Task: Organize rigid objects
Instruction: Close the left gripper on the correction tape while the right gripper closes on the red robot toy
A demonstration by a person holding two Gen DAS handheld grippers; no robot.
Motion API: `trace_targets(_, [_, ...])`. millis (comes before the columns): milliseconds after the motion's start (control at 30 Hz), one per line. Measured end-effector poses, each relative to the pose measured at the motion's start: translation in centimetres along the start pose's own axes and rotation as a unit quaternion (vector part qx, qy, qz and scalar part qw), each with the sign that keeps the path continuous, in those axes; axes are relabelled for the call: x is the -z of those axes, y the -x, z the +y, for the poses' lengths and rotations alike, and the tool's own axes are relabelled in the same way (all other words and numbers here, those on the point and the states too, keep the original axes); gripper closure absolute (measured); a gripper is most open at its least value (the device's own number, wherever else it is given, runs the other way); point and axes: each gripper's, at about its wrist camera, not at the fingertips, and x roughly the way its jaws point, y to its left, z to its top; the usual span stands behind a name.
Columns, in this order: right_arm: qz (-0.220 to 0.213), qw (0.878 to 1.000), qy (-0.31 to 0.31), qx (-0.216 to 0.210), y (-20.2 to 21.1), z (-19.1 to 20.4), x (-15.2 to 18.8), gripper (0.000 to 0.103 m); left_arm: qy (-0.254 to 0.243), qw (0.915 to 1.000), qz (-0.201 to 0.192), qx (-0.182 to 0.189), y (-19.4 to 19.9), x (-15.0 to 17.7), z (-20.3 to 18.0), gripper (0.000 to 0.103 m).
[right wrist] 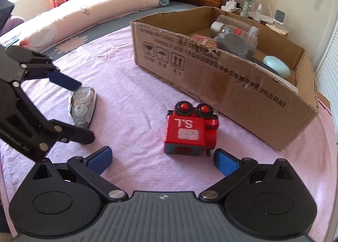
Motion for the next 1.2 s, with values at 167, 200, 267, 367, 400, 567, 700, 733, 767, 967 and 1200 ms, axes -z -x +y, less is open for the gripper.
trace_targets(167, [-0.012,0.999,-0.036,0.033,-0.6,-1.6,-0.4,0.001,0.0,1.0,0.0,0.0,0.0,0.0,0.0,0.015])
trace_targets(200, [-0.017,0.999,-0.035,0.036,-0.6,-1.5,-0.4,0.005,0.0,1.0,0.0,0.0,0.0,0.0,0.0,0.015])
trace_targets(267, [-0.026,0.999,-0.033,0.035,-0.5,-1.2,-0.4,0.014,0.0,1.0,-0.001,0.0,0.0,0.0,0.0,0.015])
trace_targets(367, [-0.034,0.999,-0.024,0.031,-0.3,-0.7,-0.7,0.032,0.0,1.0,0.0,0.0,0.0,0.0,0.0,0.015])
trace_targets(400, [-0.036,0.999,-0.021,0.035,-0.3,-0.5,-0.8,0.038,-0.001,1.0,0.0,0.0,0.0,0.0,0.0,0.015])
trace_targets(567, [-0.037,0.998,-0.018,0.044,0.0,-0.2,-0.9,0.047,-0.01,0.9999,0.001,0.005,0.1,0.1,0.1,0.015])
trace_targets(700, [-0.036,0.998,-0.025,0.044,0.1,-0.4,-0.8,0.047,-0.03,0.9994,0.004,0.018,0.2,0.0,0.2,0.014])
trace_targets(733, [-0.036,0.998,-0.028,0.043,0.1,-0.4,-0.8,0.047,-0.035,0.9992,0.005,0.021,0.2,0.0,0.2,0.014])
trace_targets(767, [-0.037,0.998,-0.029,0.042,0.1,-0.5,-0.7,0.047,-0.041,0.9989,0.004,0.024,0.1,0.0,0.2,0.014])
trace_targets(967, [-0.035,0.998,-0.03,0.038,0.0,-0.8,-0.8,0.047,-0.069,0.9967,-0.006,0.043,0.1,0.3,0.5,0.011])
trace_targets(1200, [-0.037,0.998,-0.032,0.038,-0.1,-1.0,-0.9,0.045,-0.093,0.9937,-0.011,0.06,-0.1,0.3,0.9,0.01])
